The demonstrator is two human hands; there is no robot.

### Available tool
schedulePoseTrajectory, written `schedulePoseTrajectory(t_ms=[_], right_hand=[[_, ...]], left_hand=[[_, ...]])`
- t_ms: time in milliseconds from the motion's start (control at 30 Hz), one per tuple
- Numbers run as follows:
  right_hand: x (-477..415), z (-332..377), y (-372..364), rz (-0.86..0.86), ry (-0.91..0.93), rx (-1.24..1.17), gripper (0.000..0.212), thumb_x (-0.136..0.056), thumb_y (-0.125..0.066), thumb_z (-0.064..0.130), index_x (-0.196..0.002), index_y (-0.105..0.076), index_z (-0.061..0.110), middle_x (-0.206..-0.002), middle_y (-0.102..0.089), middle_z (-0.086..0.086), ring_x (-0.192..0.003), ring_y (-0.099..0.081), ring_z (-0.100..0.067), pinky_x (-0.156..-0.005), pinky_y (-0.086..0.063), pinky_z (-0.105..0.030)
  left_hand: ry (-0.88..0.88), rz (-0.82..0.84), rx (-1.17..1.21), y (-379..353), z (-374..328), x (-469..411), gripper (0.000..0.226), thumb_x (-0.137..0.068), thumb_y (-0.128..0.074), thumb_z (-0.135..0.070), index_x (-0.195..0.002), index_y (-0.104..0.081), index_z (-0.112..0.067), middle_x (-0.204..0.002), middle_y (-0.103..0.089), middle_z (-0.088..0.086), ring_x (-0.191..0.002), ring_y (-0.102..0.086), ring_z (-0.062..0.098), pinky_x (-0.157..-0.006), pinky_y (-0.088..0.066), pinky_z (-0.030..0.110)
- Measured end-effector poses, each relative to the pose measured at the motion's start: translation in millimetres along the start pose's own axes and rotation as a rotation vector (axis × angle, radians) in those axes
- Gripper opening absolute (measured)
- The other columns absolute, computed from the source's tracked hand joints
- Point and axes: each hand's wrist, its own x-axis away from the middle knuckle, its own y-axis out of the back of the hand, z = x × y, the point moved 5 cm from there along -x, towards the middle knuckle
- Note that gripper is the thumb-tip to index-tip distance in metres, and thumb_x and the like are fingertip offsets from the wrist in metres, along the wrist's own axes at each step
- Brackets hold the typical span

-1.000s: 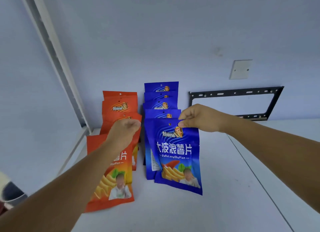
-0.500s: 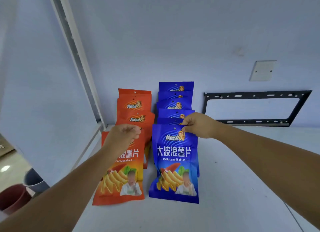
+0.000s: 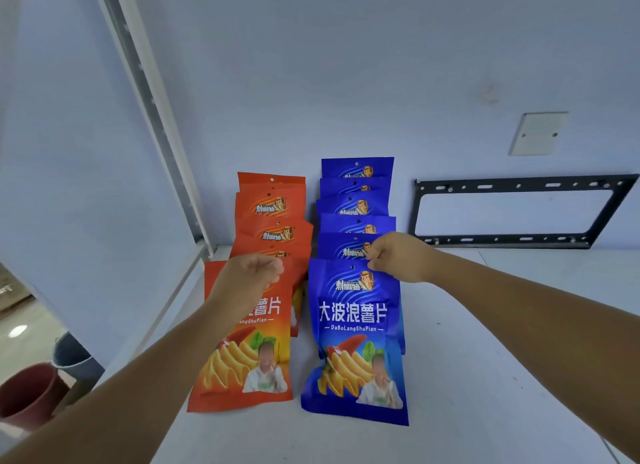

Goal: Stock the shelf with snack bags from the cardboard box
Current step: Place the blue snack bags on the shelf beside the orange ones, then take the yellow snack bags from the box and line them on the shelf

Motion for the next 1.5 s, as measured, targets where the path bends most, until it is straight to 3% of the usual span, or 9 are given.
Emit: schedulePoseTrajectory(t_ms=[133,300,400,533,733,967,1167,1300,1500], right_hand=[[3.7,-0.1,-1.1,0.004,-0.002,-0.005,0.017,-0.096,-0.065,0.032,-0.108,-0.061,0.020,-0.121,-0.063,0.006,-0.112,-0.060,-0.010,-0.072,-0.055,-0.019],[3.7,-3.5,0.0,0.008,-0.023,0.039,0.028,-0.095,-0.066,0.035,-0.116,-0.061,0.017,-0.130,-0.063,0.001,-0.119,-0.061,-0.015,-0.084,-0.059,-0.030],[5.4,-7.0,6.5,-0.028,-0.031,0.033,0.034,-0.096,-0.064,0.035,-0.123,-0.059,0.015,-0.133,-0.061,0.000,-0.123,-0.057,-0.015,-0.078,-0.058,-0.026],[15.2,-13.2,15.9,-0.122,-0.062,-0.031,0.039,-0.095,-0.065,0.036,-0.127,-0.057,0.016,-0.135,-0.056,0.001,-0.125,-0.052,-0.014,-0.076,-0.059,-0.025],[59.9,-21.7,23.2,-0.324,-0.117,-0.182,0.021,-0.096,-0.066,0.031,-0.113,-0.061,0.019,-0.118,-0.063,0.000,-0.111,-0.059,-0.012,-0.070,-0.056,-0.022],[156.5,-45.2,30.9,-0.483,-0.260,-0.127,0.031,-0.094,-0.067,0.034,-0.120,-0.068,0.018,-0.114,-0.071,0.003,-0.101,-0.066,-0.013,-0.089,-0.054,-0.027],[268.2,-93.9,37.5,-0.642,-0.433,-0.208,0.023,-0.092,-0.069,0.032,-0.113,-0.070,0.022,-0.105,-0.073,0.007,-0.096,-0.069,-0.009,-0.088,-0.054,-0.026],[353.5,-134.7,38.9,-0.723,-0.551,-0.238,0.022,-0.092,-0.069,0.031,-0.112,-0.071,0.021,-0.103,-0.074,0.007,-0.095,-0.069,-0.011,-0.089,-0.057,-0.032],[482.4,-192.4,34.2,-0.791,-0.699,-0.262,0.025,-0.094,-0.069,0.030,-0.116,-0.071,0.017,-0.107,-0.074,0.004,-0.099,-0.069,-0.010,-0.094,-0.054,-0.031]], left_hand=[[-0.021,0.026,-0.014,-3.8,-3.5,-3.0,0.013,-0.095,-0.060,-0.044,-0.091,-0.069,-0.035,-0.093,-0.075,-0.011,-0.094,-0.070,0.008,-0.093,-0.055,0.037],[-0.070,0.092,-0.062,-11.2,-10.4,-3.4,0.009,-0.096,-0.060,-0.042,-0.099,-0.068,-0.039,-0.096,-0.073,-0.015,-0.093,-0.065,-0.001,-0.089,-0.052,0.029],[-0.099,0.140,-0.094,-14.4,-16.9,-4.5,0.022,-0.096,-0.059,-0.043,-0.115,-0.068,-0.035,-0.105,-0.070,-0.018,-0.099,-0.063,-0.003,-0.090,-0.050,0.026],[-0.158,0.211,-0.118,-21.3,-24.5,-7.9,0.021,-0.094,-0.063,-0.041,-0.114,-0.066,-0.039,-0.106,-0.067,-0.023,-0.102,-0.062,-0.005,-0.078,-0.046,0.014],[-0.225,0.339,-0.075,-49.5,-45.6,-15.3,0.027,-0.091,-0.068,-0.039,-0.117,-0.069,-0.031,-0.108,-0.073,-0.013,-0.105,-0.066,0.002,-0.084,-0.055,0.023],[-0.367,0.566,-0.021,-134.9,-95.7,5.3,0.020,-0.090,-0.070,-0.035,-0.111,-0.071,-0.033,-0.104,-0.075,-0.014,-0.099,-0.069,-0.001,-0.087,-0.053,0.024],[-0.415,0.804,0.027,-232.9,-143.0,58.6,0.016,-0.088,-0.075,-0.025,-0.102,-0.072,-0.031,-0.099,-0.077,-0.009,-0.101,-0.071,0.007,-0.086,-0.053,0.024],[-0.479,0.915,-0.002,-294.1,-175.3,111.6,0.018,-0.088,-0.074,-0.029,-0.106,-0.071,-0.031,-0.099,-0.077,-0.013,-0.096,-0.070,-0.003,-0.084,-0.050,0.017],[-0.574,1.039,-0.048,-387.9,-217.8,203.4,0.021,-0.087,-0.075,-0.032,-0.108,-0.073,-0.027,-0.102,-0.076,-0.010,-0.097,-0.070,0.000,-0.092,-0.052,0.021]])
